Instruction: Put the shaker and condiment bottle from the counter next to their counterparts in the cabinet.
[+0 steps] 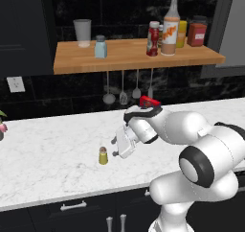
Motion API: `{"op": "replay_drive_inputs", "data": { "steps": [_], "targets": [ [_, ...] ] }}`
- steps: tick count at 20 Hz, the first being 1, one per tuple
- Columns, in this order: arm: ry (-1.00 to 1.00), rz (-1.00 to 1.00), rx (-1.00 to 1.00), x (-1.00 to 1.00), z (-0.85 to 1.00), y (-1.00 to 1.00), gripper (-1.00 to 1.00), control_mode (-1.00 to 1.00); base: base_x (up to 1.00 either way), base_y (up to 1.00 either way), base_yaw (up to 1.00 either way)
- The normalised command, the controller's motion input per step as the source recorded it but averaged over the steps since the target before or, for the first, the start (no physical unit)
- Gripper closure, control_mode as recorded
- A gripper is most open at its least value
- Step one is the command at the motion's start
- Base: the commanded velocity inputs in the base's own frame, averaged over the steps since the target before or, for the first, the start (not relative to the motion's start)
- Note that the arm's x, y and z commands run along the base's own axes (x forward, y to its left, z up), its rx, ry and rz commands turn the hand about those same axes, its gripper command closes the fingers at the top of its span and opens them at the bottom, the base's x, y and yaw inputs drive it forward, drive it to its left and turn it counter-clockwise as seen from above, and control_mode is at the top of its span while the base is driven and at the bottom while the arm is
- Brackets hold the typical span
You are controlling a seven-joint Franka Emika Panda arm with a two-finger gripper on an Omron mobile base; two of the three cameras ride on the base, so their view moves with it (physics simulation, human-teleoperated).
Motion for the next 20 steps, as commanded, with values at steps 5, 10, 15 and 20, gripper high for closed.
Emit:
{"op": "replay_drive_inputs", "data": {
  "steps": [5, 10, 15, 20],
  "targets": [
    [0.01, 0.00, 0.00, 0.00, -0.02, 0.07, -1.00, -1.00, 0.00, 0.00, 0.00],
    [0.07, 0.00, 0.00, -0.01, -0.14, 0.03, -1.00, -1.00, 0.00, 0.00, 0.00],
    [0.08, 0.00, 0.00, -0.05, -0.12, 0.07, -1.00, -1.00, 0.00, 0.00, 0.00],
    [0.01, 0.03, 0.00, -0.05, -0.11, 0.08, -1.00, -1.00, 0.00, 0.00, 0.00]
  ]
}}
